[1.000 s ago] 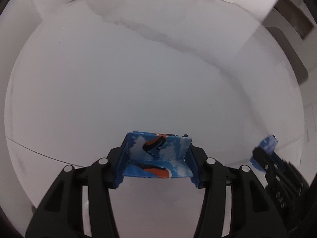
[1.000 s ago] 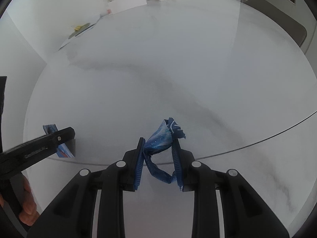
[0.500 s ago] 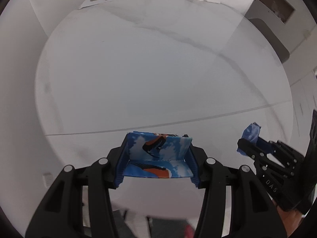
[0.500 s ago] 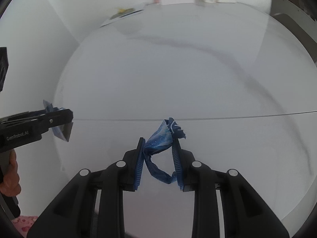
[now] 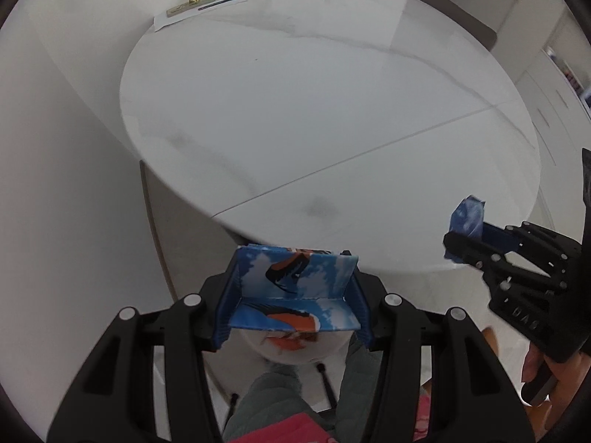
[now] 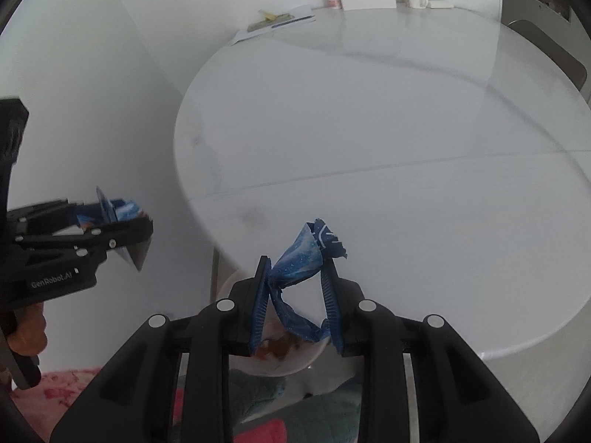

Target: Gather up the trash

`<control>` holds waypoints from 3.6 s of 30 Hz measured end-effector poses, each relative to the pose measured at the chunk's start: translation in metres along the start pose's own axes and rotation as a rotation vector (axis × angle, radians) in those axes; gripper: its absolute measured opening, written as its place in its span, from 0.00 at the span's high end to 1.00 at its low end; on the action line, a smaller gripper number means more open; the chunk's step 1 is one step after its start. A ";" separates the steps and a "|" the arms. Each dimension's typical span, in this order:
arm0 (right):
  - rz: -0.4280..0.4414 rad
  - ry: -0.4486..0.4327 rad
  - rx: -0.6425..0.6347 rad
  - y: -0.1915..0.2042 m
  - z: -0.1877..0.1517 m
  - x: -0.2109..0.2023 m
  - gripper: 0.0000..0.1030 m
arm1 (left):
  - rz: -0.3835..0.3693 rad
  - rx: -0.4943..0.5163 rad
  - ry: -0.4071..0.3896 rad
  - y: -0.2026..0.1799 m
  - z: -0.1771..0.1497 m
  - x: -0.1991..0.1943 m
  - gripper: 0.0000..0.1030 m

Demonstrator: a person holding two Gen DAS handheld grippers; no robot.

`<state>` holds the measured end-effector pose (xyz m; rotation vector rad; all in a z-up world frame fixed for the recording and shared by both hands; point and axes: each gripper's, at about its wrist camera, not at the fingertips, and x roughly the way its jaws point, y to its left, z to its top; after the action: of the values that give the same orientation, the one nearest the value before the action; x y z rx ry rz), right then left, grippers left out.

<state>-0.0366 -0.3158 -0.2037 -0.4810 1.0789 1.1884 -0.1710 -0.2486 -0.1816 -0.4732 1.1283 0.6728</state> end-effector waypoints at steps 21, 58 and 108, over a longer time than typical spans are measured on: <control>-0.020 0.053 -0.022 0.089 -0.038 0.034 0.68 | -0.076 -0.002 0.057 0.070 -0.035 0.012 0.52; -0.237 -0.146 0.237 0.021 -0.064 -0.052 0.04 | -0.028 0.254 -0.142 0.025 -0.010 -0.041 0.11; -0.678 -0.546 0.598 0.019 0.044 -0.162 0.02 | -0.264 0.553 -0.470 0.029 0.192 -0.107 0.07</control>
<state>-0.0340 -0.3556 -0.0398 -0.0221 0.6554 0.3227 -0.0931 -0.1287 -0.0118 0.0183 0.7400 0.2009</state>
